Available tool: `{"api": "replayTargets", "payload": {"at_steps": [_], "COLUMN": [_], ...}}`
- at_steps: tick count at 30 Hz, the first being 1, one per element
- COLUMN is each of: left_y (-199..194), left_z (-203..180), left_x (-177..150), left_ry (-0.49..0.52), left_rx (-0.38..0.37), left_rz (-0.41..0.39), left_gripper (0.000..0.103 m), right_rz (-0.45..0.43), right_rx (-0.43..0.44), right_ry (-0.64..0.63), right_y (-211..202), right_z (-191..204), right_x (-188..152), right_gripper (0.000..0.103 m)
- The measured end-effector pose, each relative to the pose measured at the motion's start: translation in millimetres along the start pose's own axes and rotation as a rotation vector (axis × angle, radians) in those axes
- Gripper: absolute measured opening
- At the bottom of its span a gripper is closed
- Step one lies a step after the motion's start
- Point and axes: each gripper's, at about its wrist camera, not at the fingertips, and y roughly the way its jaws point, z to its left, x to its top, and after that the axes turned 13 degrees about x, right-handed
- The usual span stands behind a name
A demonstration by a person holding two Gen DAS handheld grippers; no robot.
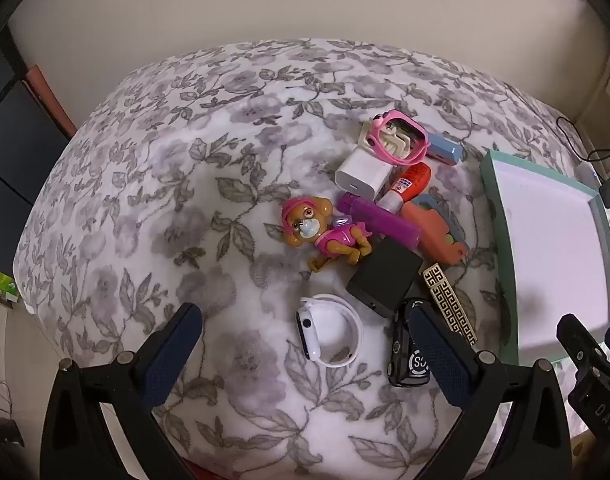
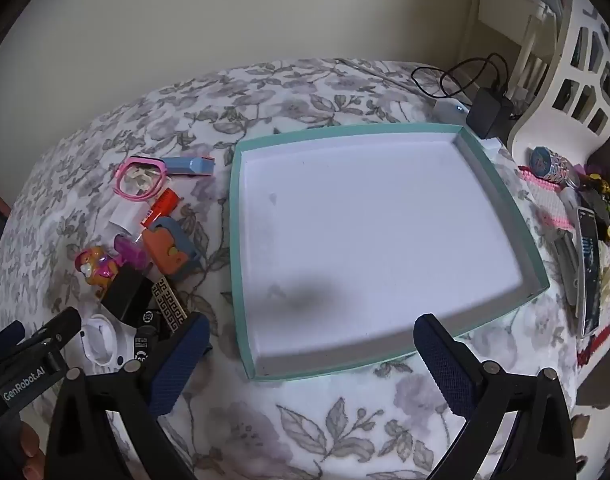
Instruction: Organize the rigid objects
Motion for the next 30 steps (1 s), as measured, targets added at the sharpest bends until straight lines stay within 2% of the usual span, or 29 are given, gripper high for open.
{"api": "replayTargets", "payload": {"at_steps": [5,30], "left_y": [-0.5,0.8], "left_z": [-0.1,1.9], "left_x": [0.3,-0.5], "left_ry": [0.011,0.016], "left_rx": [0.024,0.038], "left_rz": [0.0,-0.003], "left_gripper": [0.103,0.103], "right_rz": [0.0,0.025], "right_rx": [-0.011,-0.031], "right_ry": [-0.006,-0.049], "right_y": [0.6,3.4], "right_z": [0.9,5.0], "right_x": [0.4,-0.5], "right_gripper": [0.103,0.103]}}
